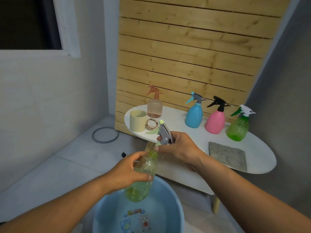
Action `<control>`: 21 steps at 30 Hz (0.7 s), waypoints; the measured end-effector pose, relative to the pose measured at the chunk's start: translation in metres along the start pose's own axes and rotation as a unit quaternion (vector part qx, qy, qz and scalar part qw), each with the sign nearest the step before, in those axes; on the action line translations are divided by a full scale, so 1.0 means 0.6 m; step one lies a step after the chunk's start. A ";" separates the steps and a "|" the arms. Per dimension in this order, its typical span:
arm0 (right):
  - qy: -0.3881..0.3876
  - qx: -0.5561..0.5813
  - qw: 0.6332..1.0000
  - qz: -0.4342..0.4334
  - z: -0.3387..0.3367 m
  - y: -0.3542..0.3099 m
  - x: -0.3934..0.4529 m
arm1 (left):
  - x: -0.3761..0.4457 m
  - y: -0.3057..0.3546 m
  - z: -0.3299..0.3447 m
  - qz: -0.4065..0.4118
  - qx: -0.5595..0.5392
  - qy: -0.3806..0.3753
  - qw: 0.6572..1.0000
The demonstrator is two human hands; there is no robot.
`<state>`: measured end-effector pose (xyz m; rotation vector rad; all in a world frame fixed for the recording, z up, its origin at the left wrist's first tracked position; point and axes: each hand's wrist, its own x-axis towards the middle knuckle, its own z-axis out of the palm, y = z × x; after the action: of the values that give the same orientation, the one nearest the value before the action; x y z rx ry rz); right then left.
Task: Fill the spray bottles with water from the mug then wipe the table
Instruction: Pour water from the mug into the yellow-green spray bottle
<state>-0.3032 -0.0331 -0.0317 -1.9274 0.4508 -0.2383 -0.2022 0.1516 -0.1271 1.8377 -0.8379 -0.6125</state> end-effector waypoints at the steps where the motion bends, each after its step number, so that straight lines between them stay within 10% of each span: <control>1: -0.001 -0.017 1.000 -0.007 -0.005 -0.011 -0.001 | -0.002 -0.001 -0.004 -0.002 0.004 0.001 1.000; 21: 0.065 -0.090 0.990 -0.084 -0.074 -0.154 0.044 | 0.062 -0.038 0.012 -0.042 0.047 0.094 0.994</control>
<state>-0.2774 -0.0501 0.0698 -2.1382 0.4062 -0.4478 -0.1777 0.1252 -0.1523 1.9900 -0.6765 -0.4502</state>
